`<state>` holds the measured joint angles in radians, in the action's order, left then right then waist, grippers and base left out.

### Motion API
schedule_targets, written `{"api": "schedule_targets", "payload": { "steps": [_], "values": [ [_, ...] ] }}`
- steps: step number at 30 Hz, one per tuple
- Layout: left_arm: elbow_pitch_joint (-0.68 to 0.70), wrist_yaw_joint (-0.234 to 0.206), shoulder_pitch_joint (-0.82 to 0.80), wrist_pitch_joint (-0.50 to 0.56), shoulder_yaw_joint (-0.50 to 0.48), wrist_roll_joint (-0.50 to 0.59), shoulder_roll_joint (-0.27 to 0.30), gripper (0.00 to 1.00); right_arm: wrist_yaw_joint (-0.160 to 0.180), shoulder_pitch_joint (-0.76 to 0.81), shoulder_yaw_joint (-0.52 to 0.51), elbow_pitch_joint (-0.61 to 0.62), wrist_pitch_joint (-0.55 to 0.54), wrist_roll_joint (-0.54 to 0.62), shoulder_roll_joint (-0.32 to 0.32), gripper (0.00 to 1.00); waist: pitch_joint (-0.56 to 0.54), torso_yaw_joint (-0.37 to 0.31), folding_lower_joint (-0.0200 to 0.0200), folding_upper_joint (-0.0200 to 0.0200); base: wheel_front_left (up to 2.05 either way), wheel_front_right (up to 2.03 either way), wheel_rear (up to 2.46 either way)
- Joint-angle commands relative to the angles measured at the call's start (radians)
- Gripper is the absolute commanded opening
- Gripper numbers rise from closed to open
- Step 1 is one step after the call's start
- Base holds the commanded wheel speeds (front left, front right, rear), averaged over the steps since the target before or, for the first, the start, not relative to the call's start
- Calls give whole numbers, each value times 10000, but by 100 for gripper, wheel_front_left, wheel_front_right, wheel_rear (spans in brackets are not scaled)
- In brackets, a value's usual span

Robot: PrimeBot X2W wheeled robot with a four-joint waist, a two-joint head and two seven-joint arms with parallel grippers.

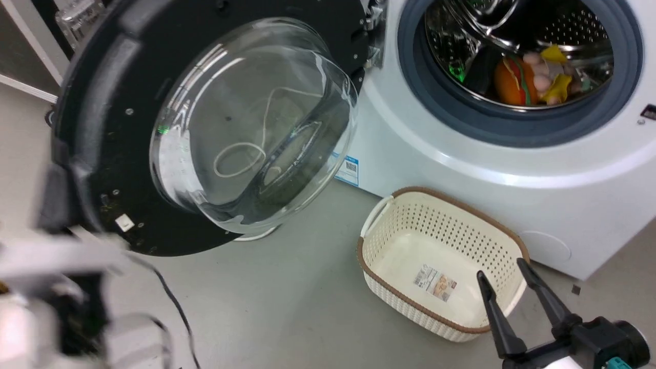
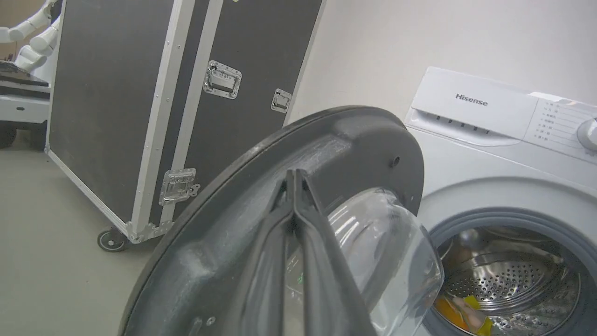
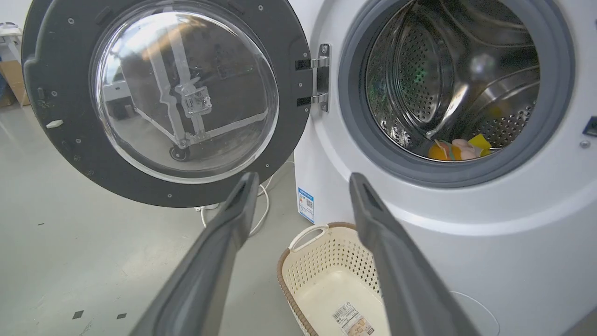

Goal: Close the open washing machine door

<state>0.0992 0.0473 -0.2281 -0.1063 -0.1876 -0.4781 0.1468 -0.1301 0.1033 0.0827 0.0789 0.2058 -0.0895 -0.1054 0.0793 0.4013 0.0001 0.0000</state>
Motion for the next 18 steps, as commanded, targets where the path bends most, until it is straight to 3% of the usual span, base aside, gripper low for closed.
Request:
{"api": "schedule_targets", "payload": {
  "steps": [1, 5, 11, 12, 13, 15, 18],
  "values": [
    [-251, -62, -686, 460, -478, -755, 277, 0, -5, 100, 8, 95, 127, -104, -123, 100, 127, -72, -1, 0, 0, 0, 0],
    [-1263, -605, -2112, 1847, -1491, -2596, 784, 0, -5, -16, 36, 206, 209, -174, -202, 100, 364, -162, -1, 0, 0, 0, 0],
    [-3089, -1762, -3730, 3603, -2800, -4893, 1357, 0, -5, -191, 66, 326, 334, -246, -309, 100, 722, -350, -1, 0, 0, 0, 0],
    [-3371, -2027, -3884, 3946, -2921, -5179, 1422, 0, -5, -195, 33, 332, 355, -253, -294, 100, 744, -373, -1, 0, 0, 0, 0],
    [-3371, -2027, -3884, 3946, -2921, -5179, 1422, 0, -5, -195, 33, 332, 355, -253, -294, 100, 744, -373, -1, 0, 0, 0, 0],
    [-4034, -2580, -4119, 5038, -3025, -5786, 1732, 0, -6, -182, 40, 341, 418, -267, -259, 100, 811, -447, -1, 0, 0, 0, 0],
    [-4293, -2735, -4190, 5788, -3025, -6198, 1907, 0, -6, -186, 82, 362, 459, -290, -272, 100, 848, -479, -1, 0, 0, 0, 0]
  ]
}}
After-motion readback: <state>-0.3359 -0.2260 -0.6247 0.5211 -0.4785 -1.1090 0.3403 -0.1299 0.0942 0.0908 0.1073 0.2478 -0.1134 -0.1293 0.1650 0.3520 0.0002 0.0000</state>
